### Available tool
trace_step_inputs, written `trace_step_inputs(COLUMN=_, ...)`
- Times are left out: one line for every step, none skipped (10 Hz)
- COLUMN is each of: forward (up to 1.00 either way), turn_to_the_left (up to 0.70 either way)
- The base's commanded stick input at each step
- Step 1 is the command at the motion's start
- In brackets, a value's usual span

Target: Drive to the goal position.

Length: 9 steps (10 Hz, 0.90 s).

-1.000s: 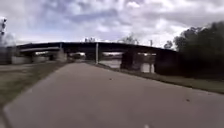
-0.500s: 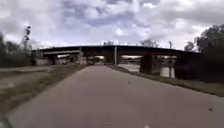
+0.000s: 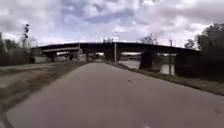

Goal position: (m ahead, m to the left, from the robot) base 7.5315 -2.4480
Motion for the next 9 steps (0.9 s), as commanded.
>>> trace_step_inputs(forward=0.70, turn_to_the_left=0.00)
trace_step_inputs(forward=0.70, turn_to_the_left=0.00)
trace_step_inputs(forward=0.70, turn_to_the_left=0.00)
trace_step_inputs(forward=0.70, turn_to_the_left=0.00)
trace_step_inputs(forward=0.70, turn_to_the_left=0.00)
trace_step_inputs(forward=0.70, turn_to_the_left=0.00)
trace_step_inputs(forward=0.70, turn_to_the_left=0.00)
trace_step_inputs(forward=0.70, turn_to_the_left=0.00)
trace_step_inputs(forward=0.70, turn_to_the_left=0.00)
